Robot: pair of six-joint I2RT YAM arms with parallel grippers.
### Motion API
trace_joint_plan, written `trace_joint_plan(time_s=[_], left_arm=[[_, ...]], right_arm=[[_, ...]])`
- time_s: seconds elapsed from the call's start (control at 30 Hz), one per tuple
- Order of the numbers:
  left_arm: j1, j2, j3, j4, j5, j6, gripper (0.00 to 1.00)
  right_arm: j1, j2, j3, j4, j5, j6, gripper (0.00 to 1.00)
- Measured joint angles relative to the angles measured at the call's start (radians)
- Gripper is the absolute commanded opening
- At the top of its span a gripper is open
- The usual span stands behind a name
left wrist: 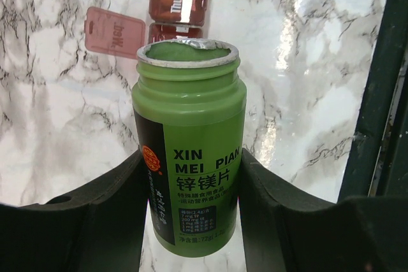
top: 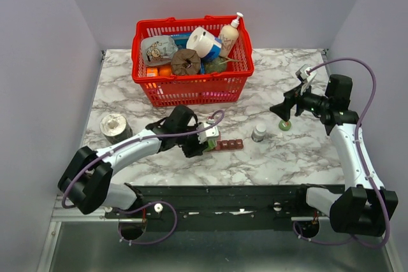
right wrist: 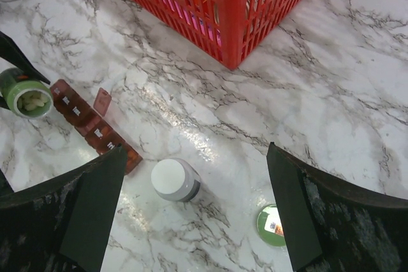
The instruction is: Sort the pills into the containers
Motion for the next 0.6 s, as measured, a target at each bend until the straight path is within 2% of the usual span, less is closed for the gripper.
trace_joint_plan(time_s=[0.33, 0.6], left_arm=[[-0.052, 0.125, 0.131, -0.097, -0.133, -0.01, 0.0], [-0.08, 0.163, 0.156, -0.161, -0.199, -0.01, 0.0]], right_arm=[[-0.002, 0.0, 0.0, -0.002, -0.001, -0.013, 1.0], [-0.013, 0.0, 0.0, -0.016, -0.01, -0.014, 1.0]])
